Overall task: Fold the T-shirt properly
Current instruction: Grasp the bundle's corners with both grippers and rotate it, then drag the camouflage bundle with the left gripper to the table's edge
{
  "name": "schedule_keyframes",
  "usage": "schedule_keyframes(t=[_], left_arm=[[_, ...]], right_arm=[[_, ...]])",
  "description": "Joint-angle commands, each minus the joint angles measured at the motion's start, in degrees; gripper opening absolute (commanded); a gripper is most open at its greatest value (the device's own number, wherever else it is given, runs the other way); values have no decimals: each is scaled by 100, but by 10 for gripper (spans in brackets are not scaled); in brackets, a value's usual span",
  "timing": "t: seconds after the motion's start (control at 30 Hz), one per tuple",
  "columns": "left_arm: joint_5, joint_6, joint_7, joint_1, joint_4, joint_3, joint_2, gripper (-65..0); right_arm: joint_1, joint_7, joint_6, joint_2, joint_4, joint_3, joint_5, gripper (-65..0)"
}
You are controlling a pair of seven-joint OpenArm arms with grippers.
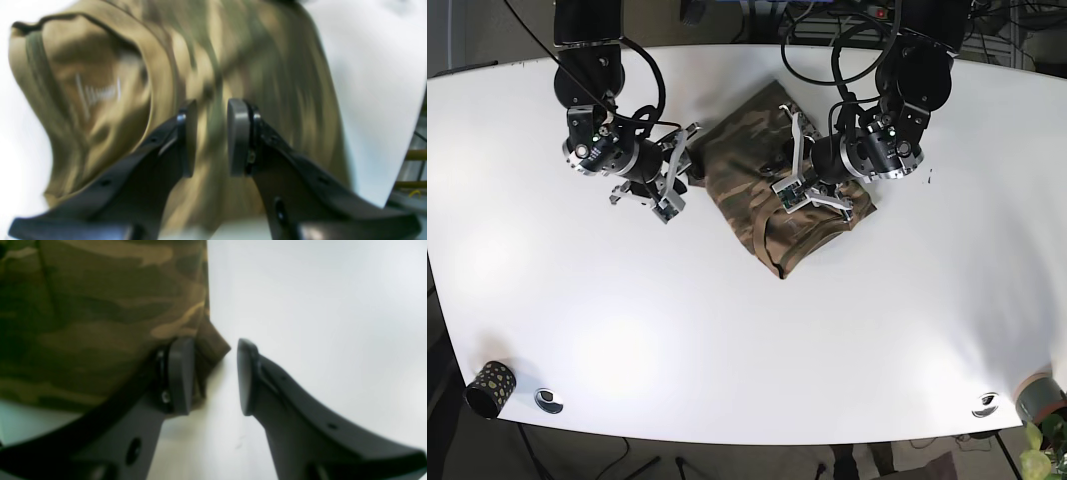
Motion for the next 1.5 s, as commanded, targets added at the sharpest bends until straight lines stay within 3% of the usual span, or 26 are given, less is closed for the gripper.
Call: schedule_keyframes(t=[0.0,0.3,0.47,0.57,0.67,0.73,0.9,1.1,1.2,1.3,1.47], left_arm=[[71,60,-125,-77,109,-7,106,-506],[71,1142,-143,-103,109,-7,124,-504],[80,1537,-143,-103,109,-16,124,-504],[80,1775,-152,-103,109,-33,124,-504],[71,2065,-152,-86,109,-306,124,-504],[53,2241,-152,-68,109,-517,142,-503],[71,2390,-152,-59,109,-666,212,-501],[80,2399,-152,-33,65,-666,221,-343],[80,2777,-169,134,74,-666,221,-271],[80,3164,-169,195,65,-649,212,-268],[80,3199,-310,345,-66,-631,203,-268]], right_arm=[[-116,-53,13,-126,499,6,83,-447],[-230,-211,-22,-381,763,-1365,83,-447],[-116,-211,22,-680,605,-1752,127,-447],[-90,-211,22,-741,570,-1787,513,-447],[-63,-211,13,-706,579,-1752,1094,-447],[33,-211,-22,-513,587,-1506,1436,-447],[77,-211,-31,-222,570,-794,1841,-447],[86,-211,-13,68,570,-205,1938,-447],[86,-211,-13,164,570,-11,1938,-447],[69,-211,13,182,420,147,1938,-447],[77,-211,13,156,236,349,1938,-447]])
